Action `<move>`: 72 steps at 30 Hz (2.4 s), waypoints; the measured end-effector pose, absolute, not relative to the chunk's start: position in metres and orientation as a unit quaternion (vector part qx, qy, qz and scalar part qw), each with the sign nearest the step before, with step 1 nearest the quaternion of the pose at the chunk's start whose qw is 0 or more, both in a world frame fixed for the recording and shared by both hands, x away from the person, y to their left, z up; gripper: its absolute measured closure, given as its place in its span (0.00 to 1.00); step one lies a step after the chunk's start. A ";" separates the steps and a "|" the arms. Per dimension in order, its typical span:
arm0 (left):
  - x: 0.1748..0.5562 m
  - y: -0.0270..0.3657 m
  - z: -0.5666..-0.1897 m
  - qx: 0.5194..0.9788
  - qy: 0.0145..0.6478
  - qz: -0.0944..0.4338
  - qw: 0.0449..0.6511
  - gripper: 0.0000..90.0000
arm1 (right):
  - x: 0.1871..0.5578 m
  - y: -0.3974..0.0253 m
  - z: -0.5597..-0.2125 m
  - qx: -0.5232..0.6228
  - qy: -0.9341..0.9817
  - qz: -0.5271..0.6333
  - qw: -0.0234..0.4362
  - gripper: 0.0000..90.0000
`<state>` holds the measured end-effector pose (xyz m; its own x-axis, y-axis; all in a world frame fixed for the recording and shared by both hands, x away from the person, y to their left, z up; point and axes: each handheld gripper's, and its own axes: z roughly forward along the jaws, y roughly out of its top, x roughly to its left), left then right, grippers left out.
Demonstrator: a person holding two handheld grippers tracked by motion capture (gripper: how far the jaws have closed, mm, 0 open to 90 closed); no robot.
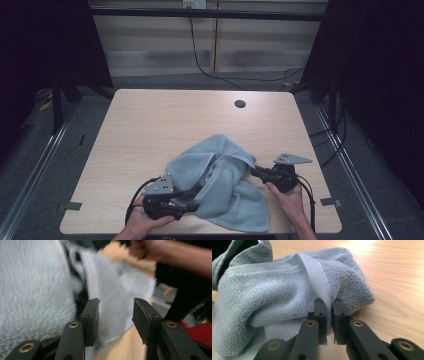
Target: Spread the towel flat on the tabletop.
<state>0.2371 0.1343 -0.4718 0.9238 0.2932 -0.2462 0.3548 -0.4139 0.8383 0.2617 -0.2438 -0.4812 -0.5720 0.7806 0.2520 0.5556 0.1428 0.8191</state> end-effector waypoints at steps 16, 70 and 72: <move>0.246 0.126 -0.487 0.859 0.179 -0.055 0.476 0.96 | 0.262 -0.242 -0.476 0.446 0.742 0.487 0.112 0.92; 0.261 0.197 -0.496 0.850 0.286 -0.042 0.441 0.97 | 0.261 -0.166 -0.504 0.403 0.810 0.426 0.016 0.93; 0.254 0.197 -0.495 0.850 0.285 -0.042 0.441 0.97 | 0.254 -0.166 -0.505 0.402 0.808 0.430 0.006 0.93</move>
<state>0.2542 0.1971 -0.4949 0.8342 0.4470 -0.3228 0.5215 -0.4496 0.7251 0.2544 -0.1662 -0.5046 -0.6768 0.6550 0.3359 0.6445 0.3067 0.7005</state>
